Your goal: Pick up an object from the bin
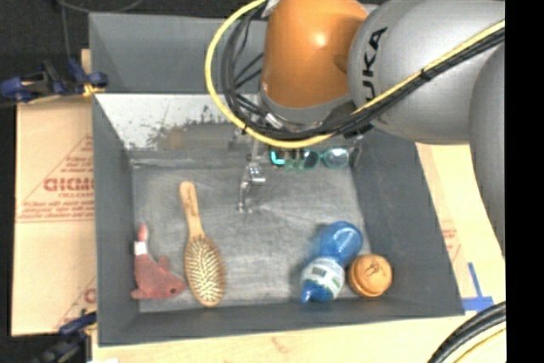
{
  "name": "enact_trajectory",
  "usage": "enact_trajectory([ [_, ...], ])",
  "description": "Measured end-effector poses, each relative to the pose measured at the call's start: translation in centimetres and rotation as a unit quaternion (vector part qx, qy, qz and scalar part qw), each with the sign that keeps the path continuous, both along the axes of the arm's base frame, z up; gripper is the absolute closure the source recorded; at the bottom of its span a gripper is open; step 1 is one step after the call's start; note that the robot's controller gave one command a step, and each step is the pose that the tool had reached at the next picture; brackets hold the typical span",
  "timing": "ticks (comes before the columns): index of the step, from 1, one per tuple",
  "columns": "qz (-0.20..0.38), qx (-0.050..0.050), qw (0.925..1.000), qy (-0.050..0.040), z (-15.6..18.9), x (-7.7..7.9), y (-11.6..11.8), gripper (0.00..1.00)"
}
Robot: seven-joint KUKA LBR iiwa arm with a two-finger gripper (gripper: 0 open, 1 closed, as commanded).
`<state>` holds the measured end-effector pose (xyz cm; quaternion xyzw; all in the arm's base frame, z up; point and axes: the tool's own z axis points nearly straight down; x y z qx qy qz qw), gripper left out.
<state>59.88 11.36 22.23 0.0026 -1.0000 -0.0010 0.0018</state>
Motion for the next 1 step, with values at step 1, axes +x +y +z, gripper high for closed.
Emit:
enact_trajectory([
  [1,-0.001,0.001,1.0,-0.0037,0.43,0.15,-0.03,0.0],
])
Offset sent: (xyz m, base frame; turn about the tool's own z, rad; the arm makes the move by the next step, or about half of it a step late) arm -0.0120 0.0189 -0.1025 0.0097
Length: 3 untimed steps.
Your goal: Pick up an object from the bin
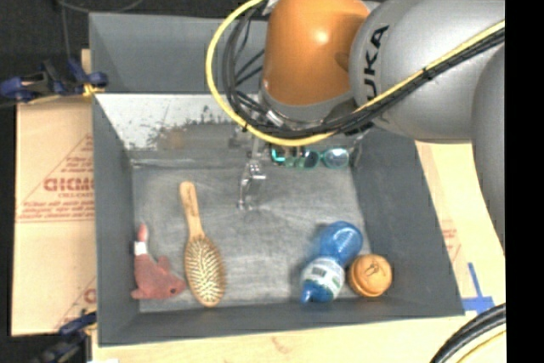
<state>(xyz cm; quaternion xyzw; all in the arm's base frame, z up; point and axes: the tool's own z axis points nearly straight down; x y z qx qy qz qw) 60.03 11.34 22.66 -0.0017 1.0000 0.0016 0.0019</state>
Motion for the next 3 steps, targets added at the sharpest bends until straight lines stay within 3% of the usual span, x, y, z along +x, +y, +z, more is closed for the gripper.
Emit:
enact_trajectory([
  [1,-0.001,0.0,1.0,-0.003,-5.2,-0.5,1.0,0.0],
  [2,0.065,-0.003,0.9978,0.0048,-7.4,-2.6,0.7,0.0],
  [3,0.115,-0.002,0.9934,-0.0042,-11.1,-4.6,4.5,0.0],
])
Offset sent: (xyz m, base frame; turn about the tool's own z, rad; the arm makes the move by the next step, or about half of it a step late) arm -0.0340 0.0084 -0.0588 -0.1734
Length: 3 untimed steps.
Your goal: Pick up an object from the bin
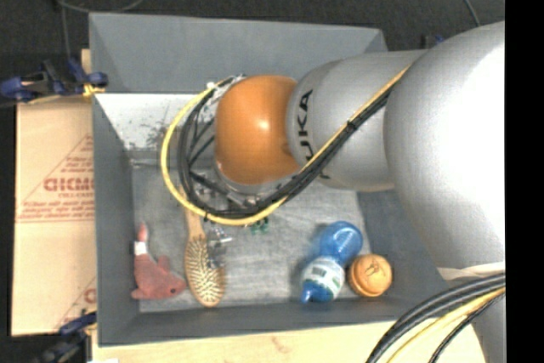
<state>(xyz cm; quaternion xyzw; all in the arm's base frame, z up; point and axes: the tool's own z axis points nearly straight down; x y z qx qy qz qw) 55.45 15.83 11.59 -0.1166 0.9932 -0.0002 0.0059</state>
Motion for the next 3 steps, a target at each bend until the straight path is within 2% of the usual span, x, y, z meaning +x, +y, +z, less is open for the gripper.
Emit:
enact_trajectory([
  [1,0.101,0.002,0.9949,-0.0028,-1.2,-2.7,-1.1,0.0],
  [2,0.148,-0.001,0.989,0.0009,-0.5,-3.1,-2.7,0.0],
  [3,0.246,-0.002,0.9692,0.0095,1.6,-2.8,-2.6,0.0],
])
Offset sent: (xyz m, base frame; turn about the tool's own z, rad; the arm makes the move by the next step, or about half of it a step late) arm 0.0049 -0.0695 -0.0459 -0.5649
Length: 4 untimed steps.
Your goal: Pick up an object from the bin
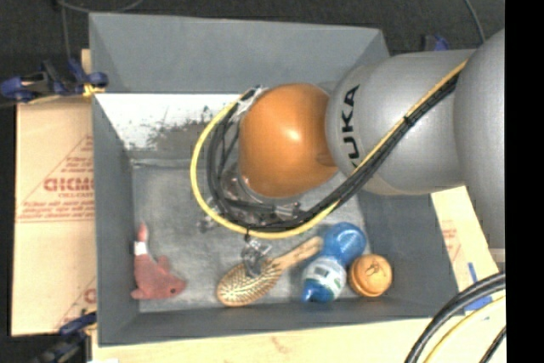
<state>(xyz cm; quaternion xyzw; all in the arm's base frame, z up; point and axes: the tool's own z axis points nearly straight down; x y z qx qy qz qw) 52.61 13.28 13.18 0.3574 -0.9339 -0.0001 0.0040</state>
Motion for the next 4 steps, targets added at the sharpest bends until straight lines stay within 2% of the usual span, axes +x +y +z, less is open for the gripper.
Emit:
enact_trajectory([
  [1,0.106,0.004,0.9943,-0.0103,-5.0,-2.2,-1.3,1.0],
  [2,0.106,0.004,0.9943,-0.0102,-5.0,-2.2,-1.3,1.0],
  [3,0.101,0.002,0.9948,-0.0076,10.9,-2.3,-2.1,1.0],
  [4,0.101,0.003,0.9949,-0.0046,10.7,-2.4,-2.1,0.0],
])
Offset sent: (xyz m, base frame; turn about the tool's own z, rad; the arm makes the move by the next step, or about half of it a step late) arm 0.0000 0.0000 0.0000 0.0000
